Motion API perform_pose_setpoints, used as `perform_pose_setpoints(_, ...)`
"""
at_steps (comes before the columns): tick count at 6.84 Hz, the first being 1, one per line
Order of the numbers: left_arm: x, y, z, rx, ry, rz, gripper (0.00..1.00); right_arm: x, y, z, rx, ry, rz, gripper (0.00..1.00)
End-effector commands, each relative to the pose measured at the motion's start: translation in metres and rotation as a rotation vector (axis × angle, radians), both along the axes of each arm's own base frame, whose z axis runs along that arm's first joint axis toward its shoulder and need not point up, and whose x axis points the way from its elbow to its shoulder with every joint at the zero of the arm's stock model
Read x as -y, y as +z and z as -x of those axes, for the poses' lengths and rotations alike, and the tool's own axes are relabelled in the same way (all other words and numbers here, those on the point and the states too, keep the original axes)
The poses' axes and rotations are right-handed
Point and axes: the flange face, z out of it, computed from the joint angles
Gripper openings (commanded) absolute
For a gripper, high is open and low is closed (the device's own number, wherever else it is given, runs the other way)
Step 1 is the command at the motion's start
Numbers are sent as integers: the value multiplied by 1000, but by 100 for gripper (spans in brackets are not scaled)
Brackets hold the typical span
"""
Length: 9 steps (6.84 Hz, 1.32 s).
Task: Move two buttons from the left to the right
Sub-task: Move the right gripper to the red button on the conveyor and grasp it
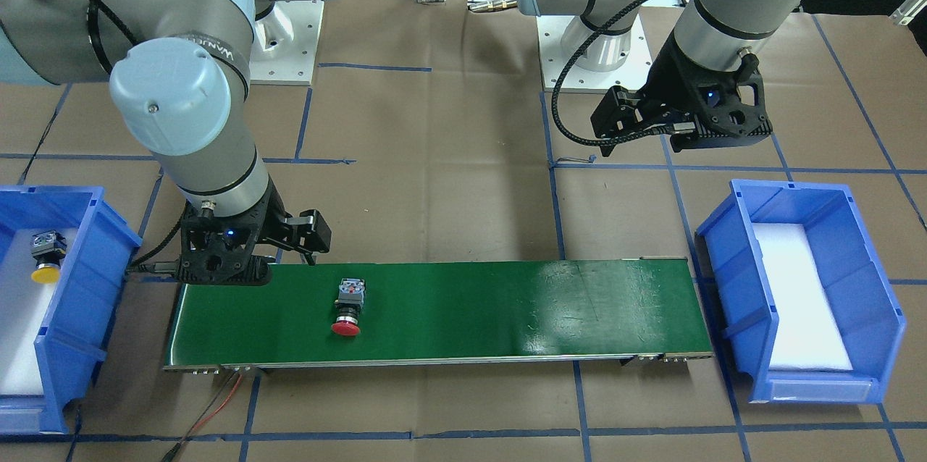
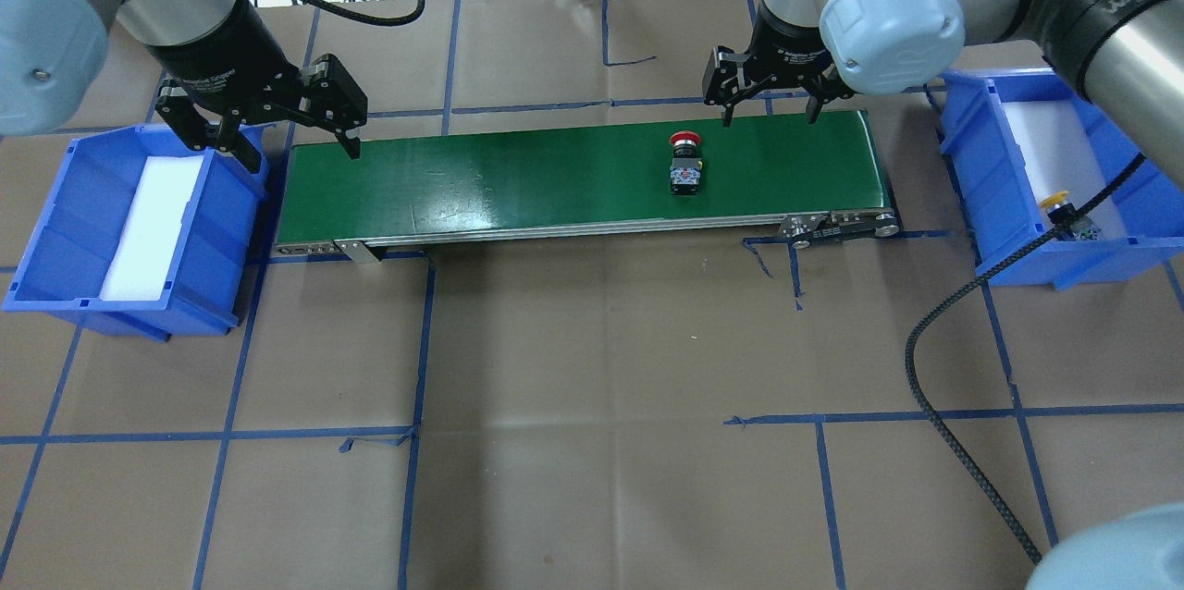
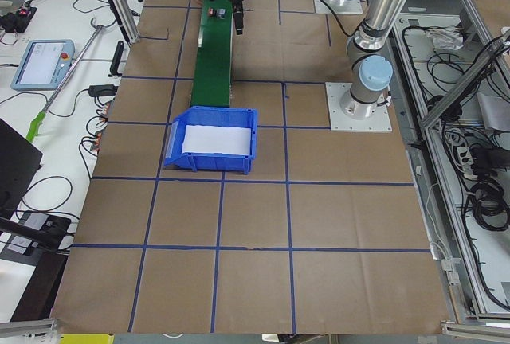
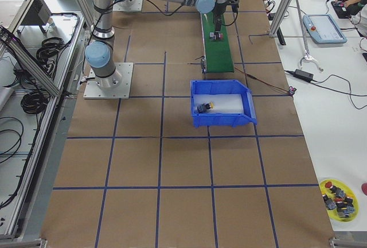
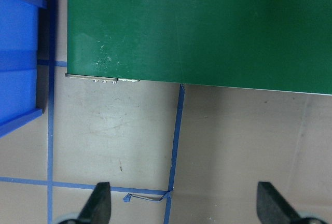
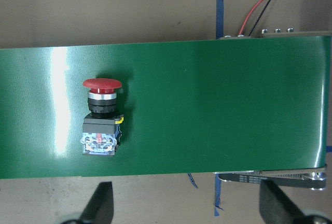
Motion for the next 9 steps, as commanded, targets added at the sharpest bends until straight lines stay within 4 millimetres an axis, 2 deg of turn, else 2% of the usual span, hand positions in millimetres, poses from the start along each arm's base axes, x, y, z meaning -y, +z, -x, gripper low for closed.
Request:
perform_pose_setpoints(1,0,0,0,1,0,0,100,18,-27,-4,31,-2,30,100)
perform_pose_setpoints(2,0,0,0,1,0,0,100,21,-43,-4,27,-2,5,100)
perform_pose_setpoints(5,0,0,0,1,0,0,100,27,-70,-4,23,-3,-35,100)
perform_pose_setpoints(8,0,0,0,1,0,0,100,31,-93,-4,20,-3,-70,100)
perform_pose_setpoints(9,0,0,0,0,0,0,100,32,-99,-4,18,-3,-81,96)
